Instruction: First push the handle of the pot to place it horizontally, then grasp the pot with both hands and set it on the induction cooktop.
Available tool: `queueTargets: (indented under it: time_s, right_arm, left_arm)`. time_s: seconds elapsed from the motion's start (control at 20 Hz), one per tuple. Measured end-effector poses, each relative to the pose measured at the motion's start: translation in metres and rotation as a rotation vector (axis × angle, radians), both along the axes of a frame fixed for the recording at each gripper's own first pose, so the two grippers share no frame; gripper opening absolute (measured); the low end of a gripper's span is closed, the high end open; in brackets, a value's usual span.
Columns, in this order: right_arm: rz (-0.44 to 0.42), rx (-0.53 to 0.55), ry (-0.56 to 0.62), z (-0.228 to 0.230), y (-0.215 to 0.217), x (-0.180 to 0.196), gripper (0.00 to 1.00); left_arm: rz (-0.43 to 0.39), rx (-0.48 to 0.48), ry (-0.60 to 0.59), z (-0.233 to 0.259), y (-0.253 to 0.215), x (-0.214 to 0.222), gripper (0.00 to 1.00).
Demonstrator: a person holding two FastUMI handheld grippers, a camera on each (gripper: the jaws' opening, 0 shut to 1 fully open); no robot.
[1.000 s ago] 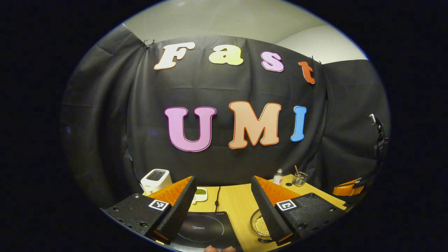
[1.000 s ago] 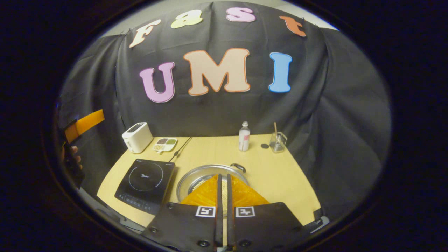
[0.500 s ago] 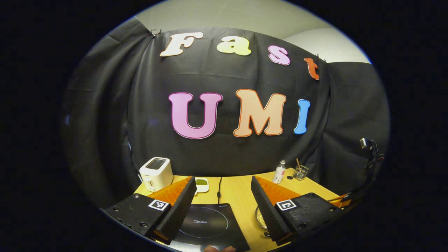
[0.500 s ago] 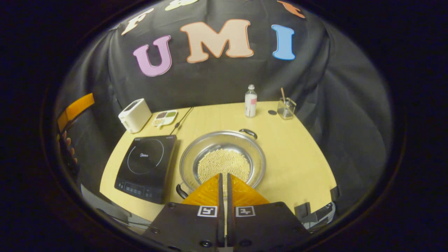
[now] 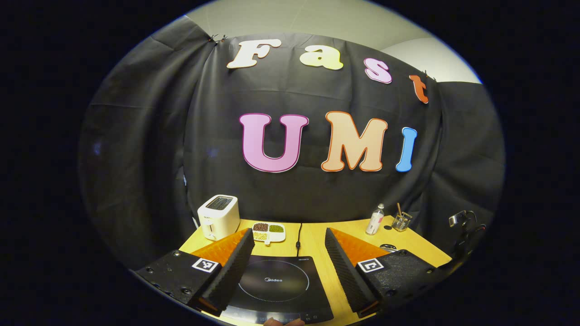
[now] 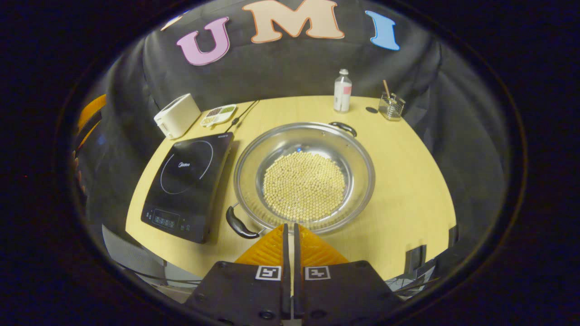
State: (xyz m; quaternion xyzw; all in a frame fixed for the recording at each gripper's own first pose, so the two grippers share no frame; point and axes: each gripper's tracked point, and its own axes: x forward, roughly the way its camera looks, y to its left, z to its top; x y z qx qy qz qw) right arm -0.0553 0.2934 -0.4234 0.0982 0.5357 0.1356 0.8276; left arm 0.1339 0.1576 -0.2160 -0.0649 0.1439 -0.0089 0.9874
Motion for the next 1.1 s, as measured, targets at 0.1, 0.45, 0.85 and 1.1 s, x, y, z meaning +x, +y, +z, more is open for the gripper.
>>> queueTargets:
  time_s: [0.1, 0.45, 0.85, 1.1]
  right_arm:
    - [0.006, 0.0, 0.039, -0.014, 0.004, -0.008, 0.05]
    - [0.06, -0.02, 0.118, -0.046, 0.028, -0.026, 0.0]
    - [0.094, -0.006, 0.123, -0.05, 0.064, -0.021, 0.02]
    - [0.087, 0.016, 0.128, -0.046, 0.081, -0.012, 0.03]
  left_arm:
    - [0.012, 0.0, 0.006, -0.001, 0.005, -0.002, 0.92]
    - [0.031, 0.015, 0.017, -0.006, 0.019, -0.011, 0.96]
    - [0.035, 0.027, 0.023, -0.009, 0.028, -0.01, 0.96]
    - [0.036, 0.023, 0.032, -0.014, 0.032, -0.007, 0.96]
